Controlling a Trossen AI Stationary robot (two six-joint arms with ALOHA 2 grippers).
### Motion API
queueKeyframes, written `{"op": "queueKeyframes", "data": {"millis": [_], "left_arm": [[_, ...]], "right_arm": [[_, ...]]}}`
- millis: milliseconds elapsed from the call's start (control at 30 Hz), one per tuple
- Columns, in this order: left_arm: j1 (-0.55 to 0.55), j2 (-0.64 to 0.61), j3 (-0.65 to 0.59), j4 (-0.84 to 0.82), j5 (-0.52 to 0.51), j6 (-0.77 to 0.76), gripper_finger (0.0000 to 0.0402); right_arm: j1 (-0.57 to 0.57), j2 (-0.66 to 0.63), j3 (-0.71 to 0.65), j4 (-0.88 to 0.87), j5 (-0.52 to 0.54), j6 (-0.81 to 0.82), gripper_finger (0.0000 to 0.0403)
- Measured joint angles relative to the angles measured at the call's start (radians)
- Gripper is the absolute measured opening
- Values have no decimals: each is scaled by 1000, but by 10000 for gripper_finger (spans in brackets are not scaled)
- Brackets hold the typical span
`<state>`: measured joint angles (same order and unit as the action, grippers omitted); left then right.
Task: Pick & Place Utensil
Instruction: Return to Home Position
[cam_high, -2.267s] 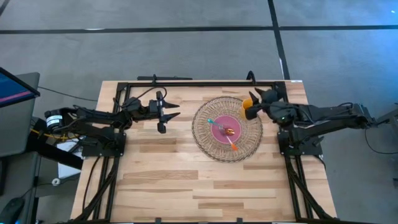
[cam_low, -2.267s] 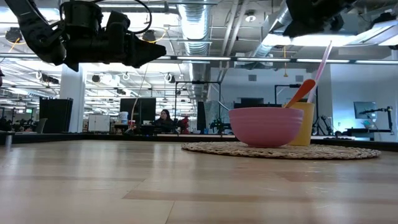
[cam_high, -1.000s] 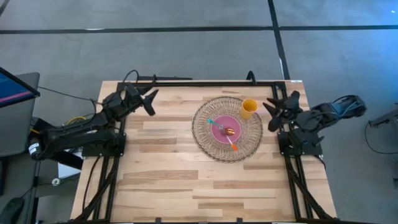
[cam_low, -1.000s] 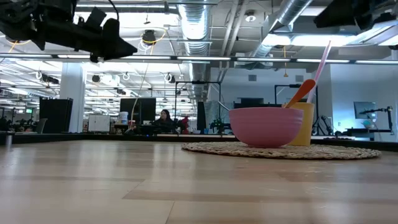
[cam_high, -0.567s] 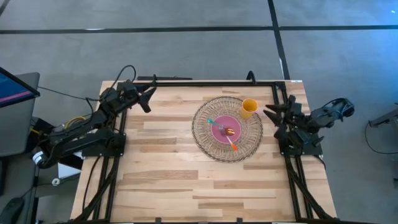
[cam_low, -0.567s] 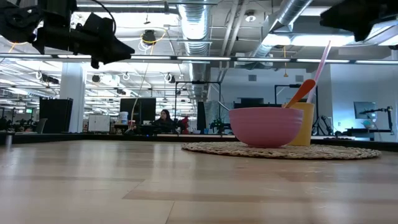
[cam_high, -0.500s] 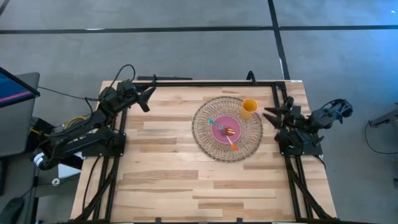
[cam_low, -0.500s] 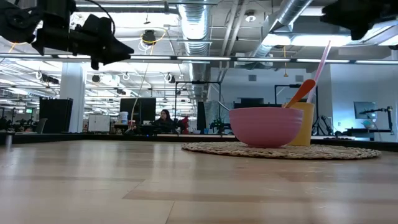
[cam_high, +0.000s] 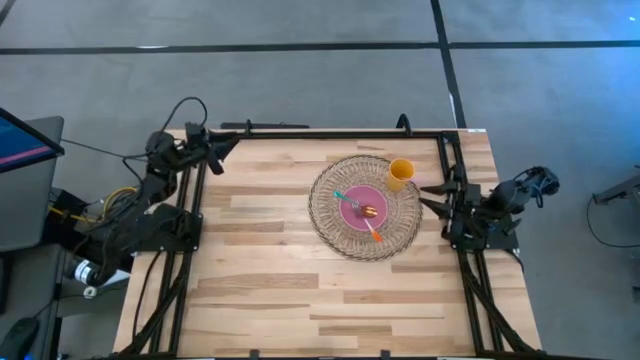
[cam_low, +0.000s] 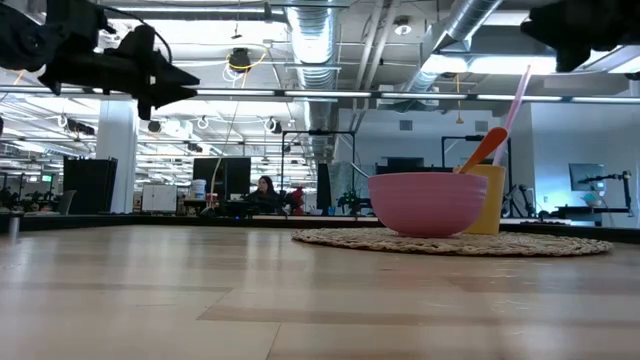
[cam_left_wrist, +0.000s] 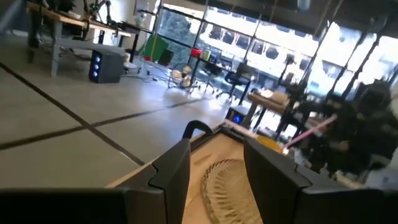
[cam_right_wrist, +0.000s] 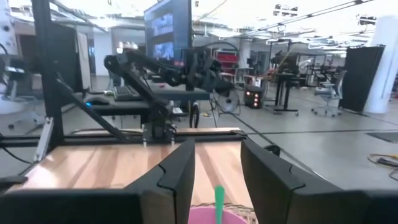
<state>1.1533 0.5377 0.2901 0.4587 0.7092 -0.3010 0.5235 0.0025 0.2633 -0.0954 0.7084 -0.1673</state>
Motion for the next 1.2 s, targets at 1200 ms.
{"op": "queueKeyframes", "data": {"millis": [1200], "left_arm": [[-841,-266,-219,-49,-922,40,152]], "right_arm": [[-82,0,-26,-41,76,28,123]]}}
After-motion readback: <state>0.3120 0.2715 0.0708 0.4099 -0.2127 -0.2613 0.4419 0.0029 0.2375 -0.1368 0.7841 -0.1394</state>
